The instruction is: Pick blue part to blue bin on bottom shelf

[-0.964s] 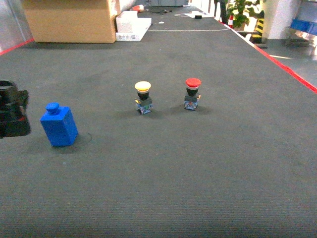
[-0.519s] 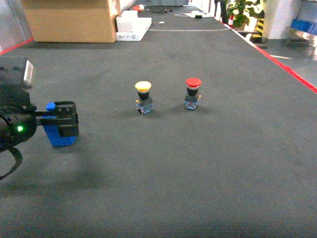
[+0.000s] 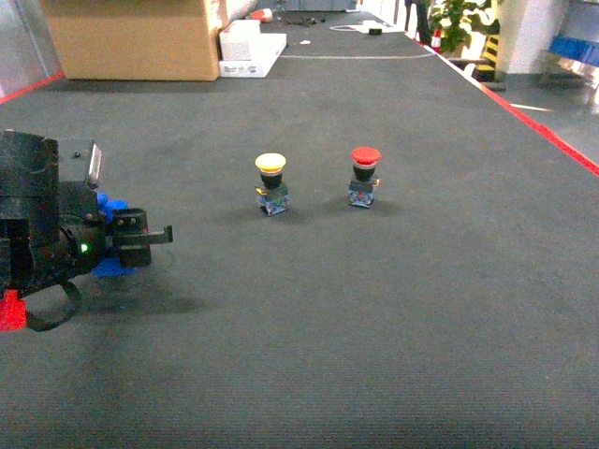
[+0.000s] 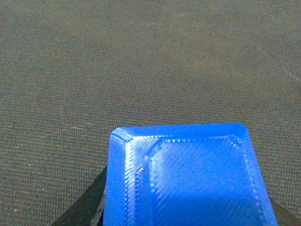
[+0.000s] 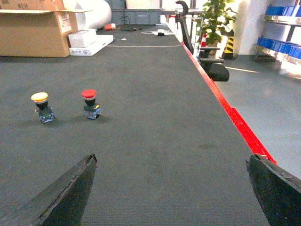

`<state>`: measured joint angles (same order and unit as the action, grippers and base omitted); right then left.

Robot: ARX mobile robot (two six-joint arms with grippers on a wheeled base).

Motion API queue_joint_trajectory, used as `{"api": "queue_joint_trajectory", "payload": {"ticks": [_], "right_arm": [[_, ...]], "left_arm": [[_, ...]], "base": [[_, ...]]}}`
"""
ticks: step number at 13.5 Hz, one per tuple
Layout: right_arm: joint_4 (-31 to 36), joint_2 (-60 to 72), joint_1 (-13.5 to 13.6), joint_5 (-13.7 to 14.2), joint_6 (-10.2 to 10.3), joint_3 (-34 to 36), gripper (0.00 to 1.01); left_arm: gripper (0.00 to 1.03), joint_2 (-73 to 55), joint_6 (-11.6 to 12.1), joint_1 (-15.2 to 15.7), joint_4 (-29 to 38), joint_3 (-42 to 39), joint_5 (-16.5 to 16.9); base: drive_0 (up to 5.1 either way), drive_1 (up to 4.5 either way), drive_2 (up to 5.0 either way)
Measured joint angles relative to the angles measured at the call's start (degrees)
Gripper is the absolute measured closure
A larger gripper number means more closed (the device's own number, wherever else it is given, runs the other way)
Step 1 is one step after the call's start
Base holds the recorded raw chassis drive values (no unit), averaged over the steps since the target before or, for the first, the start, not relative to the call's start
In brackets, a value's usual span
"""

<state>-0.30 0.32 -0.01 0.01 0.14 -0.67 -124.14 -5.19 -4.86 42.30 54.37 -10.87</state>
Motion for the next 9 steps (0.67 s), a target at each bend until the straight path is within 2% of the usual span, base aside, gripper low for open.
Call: {"api": "queue_joint_trajectory", "payload": {"ticks": [1,3,4,5,7,9], "right_arm": [[0.0,0.0,0.0,0.0,0.0,0.0,0.03],[0.0,0.0,0.0,0.0,0.0,0.0,0.03],[0.0,0.0,0.0,0.0,0.0,0.0,0.03],[0.0,0.0,0.0,0.0,0.0,0.0,0.03],[0.0,0.0,0.0,0.0,0.0,0.0,0.03],[0.0,0.0,0.0,0.0,0.0,0.0,0.03]], "left_arm": [[0.58,0.3,-0.4,0.0,0.2,-0.2,0.1],[0.59,5.2,-1.7,0.0,3.4,-7.0,0.0],[0.59,12.8,-1.9,-0.5,10.5,-15.8,-3.2],[0.59,20.4,-1.0,-1.1,15.5,-23.3,-5.4],[0.59,38.0,0.7,-2.7,10.4,-37.3,-7.2],[0.59,57.2,1.1,-4.7,-1.7,-43.8,-10.0]], "base": [[0.0,0.0,0.0],[0.0,0.0,0.0],[0.0,0.0,0.0],[0.0,0.0,0.0],[0.0,0.0,0.0],[0.0,0.0,0.0]]}}
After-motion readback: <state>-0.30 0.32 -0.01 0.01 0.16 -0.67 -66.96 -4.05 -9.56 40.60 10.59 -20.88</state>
